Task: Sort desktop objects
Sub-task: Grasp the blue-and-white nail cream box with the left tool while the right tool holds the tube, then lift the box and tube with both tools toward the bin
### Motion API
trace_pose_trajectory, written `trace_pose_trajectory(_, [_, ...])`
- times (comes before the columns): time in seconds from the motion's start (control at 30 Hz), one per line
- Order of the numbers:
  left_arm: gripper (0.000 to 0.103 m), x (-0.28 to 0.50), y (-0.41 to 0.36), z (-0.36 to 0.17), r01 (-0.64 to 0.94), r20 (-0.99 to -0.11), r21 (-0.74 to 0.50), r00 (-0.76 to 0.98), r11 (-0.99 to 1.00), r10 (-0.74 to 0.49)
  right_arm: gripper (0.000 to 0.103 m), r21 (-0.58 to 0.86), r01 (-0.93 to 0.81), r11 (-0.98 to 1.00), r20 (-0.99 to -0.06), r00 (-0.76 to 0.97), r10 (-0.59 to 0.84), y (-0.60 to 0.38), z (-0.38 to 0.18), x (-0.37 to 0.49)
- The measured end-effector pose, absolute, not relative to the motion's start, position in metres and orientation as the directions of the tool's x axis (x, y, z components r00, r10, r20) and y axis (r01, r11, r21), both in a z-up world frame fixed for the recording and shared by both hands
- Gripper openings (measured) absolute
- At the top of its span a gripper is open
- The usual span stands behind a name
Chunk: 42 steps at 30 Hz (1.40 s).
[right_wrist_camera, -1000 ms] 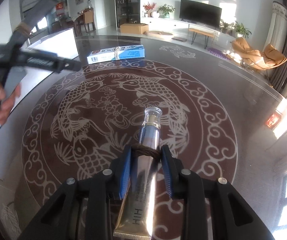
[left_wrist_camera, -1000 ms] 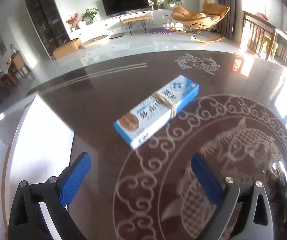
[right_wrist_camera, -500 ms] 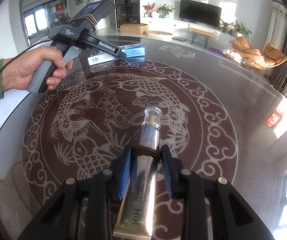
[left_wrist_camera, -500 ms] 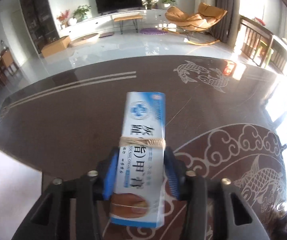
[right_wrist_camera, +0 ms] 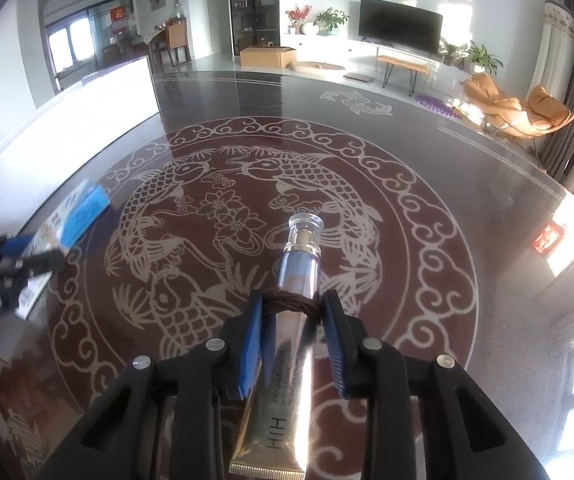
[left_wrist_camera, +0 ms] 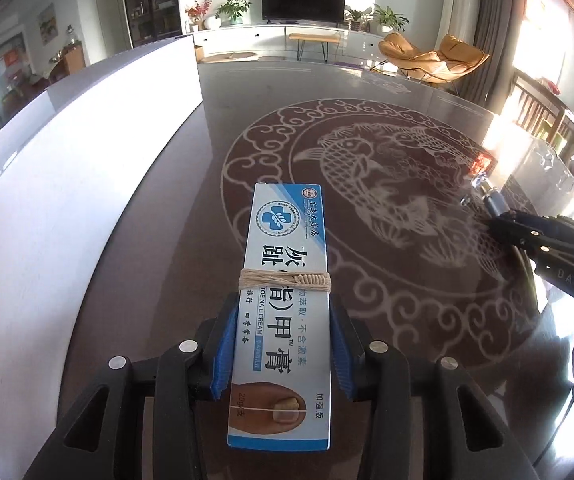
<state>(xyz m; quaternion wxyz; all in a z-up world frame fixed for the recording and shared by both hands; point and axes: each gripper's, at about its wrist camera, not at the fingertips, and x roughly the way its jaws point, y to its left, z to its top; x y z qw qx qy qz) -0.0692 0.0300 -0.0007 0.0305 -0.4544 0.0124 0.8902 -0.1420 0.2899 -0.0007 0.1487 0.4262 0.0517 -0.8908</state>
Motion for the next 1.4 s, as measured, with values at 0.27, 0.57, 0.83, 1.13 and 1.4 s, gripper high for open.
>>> trace_pose_trajectory(0.27, [0.067,-0.058,0.04,-0.001,-0.081,-0.799,0.004,-0.6,-0.997,0.046,0.036,-0.036,0.304,-0.952,-0.776,-0.608,-0.165,0.257,-0.003,-0.1])
trace_pose_trajectory(0.57, [0.103,-0.068,0.028,-0.01,-0.015,-0.833,0.006,-0.553,-1.0,0.003,0.072,-0.011,0.258,-0.966,-0.788,-0.597,-0.15,0.267,-0.004,-0.108])
trace_pose_trajectory(0.83, [0.103,-0.068,0.028,-0.011,-0.015,-0.833,0.005,-0.553,-1.0,0.004,0.103,-0.011,0.283,-0.959,-0.811,-0.564,-0.157,0.263,-0.011,-0.109])
trace_pose_trajectory(1.13, [0.103,-0.068,0.027,-0.011,-0.015,-0.833,0.006,-0.554,-1.0,0.004,0.103,-0.01,0.282,-0.959,-0.81,-0.565,-0.158,0.264,-0.012,-0.108])
trace_pose_trajectory(1.4, [0.103,-0.063,0.027,-0.012,-0.014,-0.825,0.004,-0.564,-1.0,0.004,0.103,-0.01,0.342,-0.94,-0.848,-0.5,-0.173,0.262,-0.01,-0.111])
